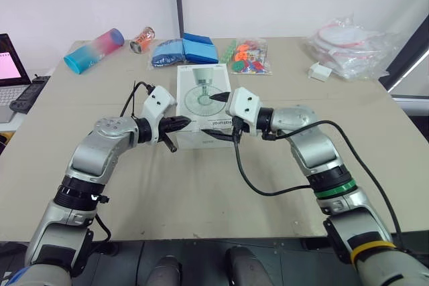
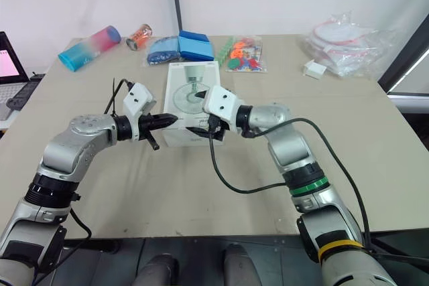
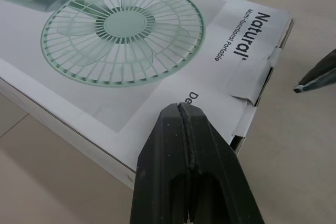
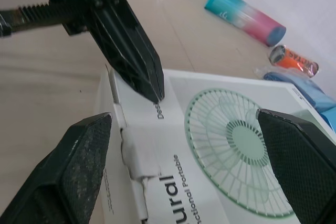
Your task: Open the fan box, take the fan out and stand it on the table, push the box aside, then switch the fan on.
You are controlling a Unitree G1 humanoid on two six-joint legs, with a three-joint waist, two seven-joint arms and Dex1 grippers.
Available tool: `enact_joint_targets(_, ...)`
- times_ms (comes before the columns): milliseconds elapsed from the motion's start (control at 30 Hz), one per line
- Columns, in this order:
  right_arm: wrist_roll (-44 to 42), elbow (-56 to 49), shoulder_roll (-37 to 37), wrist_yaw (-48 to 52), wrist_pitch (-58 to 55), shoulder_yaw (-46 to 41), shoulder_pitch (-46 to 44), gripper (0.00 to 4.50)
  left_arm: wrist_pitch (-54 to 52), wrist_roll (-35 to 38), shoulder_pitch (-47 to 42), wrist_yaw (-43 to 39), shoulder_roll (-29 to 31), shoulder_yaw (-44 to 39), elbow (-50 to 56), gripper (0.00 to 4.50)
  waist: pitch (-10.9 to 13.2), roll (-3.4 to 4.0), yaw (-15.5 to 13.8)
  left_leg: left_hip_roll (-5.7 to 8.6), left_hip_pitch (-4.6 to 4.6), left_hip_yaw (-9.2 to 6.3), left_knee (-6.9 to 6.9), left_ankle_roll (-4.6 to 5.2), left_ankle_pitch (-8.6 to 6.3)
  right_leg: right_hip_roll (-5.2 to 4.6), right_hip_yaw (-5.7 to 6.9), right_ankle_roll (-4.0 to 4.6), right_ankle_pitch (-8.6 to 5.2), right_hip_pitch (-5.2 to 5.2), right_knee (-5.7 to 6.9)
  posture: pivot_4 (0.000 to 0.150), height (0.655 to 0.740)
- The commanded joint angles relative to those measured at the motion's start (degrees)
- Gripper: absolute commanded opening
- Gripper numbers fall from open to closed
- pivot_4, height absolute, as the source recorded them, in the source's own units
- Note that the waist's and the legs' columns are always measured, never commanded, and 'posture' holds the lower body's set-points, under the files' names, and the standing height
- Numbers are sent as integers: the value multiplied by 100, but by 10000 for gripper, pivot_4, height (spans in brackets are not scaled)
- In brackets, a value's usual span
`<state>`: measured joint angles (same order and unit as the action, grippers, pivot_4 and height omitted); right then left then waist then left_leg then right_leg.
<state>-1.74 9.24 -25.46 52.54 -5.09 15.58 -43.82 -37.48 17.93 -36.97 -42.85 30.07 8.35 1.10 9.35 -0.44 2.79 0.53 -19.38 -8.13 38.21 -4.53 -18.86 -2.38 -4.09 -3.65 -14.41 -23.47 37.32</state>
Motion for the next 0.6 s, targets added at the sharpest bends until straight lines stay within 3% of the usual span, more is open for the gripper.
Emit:
enact_joint_targets(33, 217, 18, -62, 24, 347, 27, -243, 45000, -50, -153, -4, 105, 26, -72, -159, 592, 0, 0, 0, 0, 0, 0, 0, 0, 0, 0, 0, 0, 0, 0, 0, 1500, 7400)
enact_joint_targets(600, 722, 151, -13, 30, 665, 131, -277, 45000, -12, -142, 20, 201, -34, -47, -156, 592, 0, 1, 1, 0, 0, 0, 1, 0, 0, 0, 0, 0, 0, -1, 3, 1500, 7400)
